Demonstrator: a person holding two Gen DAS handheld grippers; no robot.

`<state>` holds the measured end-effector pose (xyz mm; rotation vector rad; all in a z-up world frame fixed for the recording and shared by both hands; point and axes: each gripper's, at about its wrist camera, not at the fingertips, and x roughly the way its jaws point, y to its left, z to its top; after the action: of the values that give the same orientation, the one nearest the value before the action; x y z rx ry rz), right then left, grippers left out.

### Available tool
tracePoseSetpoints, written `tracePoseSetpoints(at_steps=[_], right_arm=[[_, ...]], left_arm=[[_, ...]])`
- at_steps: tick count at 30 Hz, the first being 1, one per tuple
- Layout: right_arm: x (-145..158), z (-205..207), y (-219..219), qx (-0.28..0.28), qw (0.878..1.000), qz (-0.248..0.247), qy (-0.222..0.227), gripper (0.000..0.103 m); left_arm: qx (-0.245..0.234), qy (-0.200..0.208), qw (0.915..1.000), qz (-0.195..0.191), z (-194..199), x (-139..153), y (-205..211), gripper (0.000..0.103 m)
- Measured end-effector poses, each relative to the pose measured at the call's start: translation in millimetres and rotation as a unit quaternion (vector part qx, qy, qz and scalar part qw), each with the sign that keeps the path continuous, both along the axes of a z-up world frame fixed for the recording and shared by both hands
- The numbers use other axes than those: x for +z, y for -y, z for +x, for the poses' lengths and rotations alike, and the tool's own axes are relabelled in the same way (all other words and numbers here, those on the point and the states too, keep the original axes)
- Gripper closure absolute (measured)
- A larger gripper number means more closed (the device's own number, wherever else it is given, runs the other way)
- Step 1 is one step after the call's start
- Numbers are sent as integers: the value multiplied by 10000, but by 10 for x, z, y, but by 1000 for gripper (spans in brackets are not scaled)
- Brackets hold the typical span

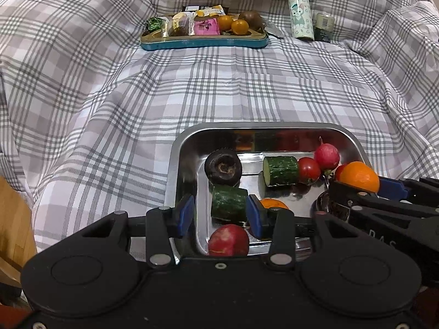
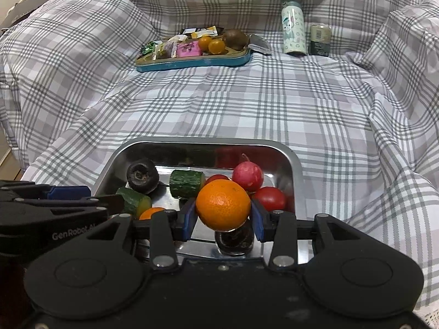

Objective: Organize fruits
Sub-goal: 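Open the right tool to drop the tangerine while the left tool lowers the radish into the tray, then open the left tool to release the radish and hold both tools still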

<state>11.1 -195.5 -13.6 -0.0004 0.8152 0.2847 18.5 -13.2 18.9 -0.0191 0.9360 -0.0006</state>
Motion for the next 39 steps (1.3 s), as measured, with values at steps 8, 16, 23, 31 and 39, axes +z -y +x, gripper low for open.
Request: tracePoseSetpoints(at_steps=[8, 16, 23, 31, 39], right_arm=[[42, -37, -38, 154, 9997, 32, 166, 59], [66, -130, 35, 90, 9997, -22, 218, 59], [61, -242, 73, 44, 9997, -72, 247, 59], [32, -368, 192, -168, 9993, -19, 337, 59], [-27, -483, 348, -404, 9987, 53, 312, 59]], left_arm=[[107, -34, 9999, -69, -8, -6, -17, 53], [136, 41, 9999, -64, -63, 33, 4, 53], [200, 162, 9996, -66, -149, 85, 34, 53], [226, 408, 9989, 12, -312, 127, 118, 53], [248, 657, 9975, 60, -484, 162, 193, 53]])
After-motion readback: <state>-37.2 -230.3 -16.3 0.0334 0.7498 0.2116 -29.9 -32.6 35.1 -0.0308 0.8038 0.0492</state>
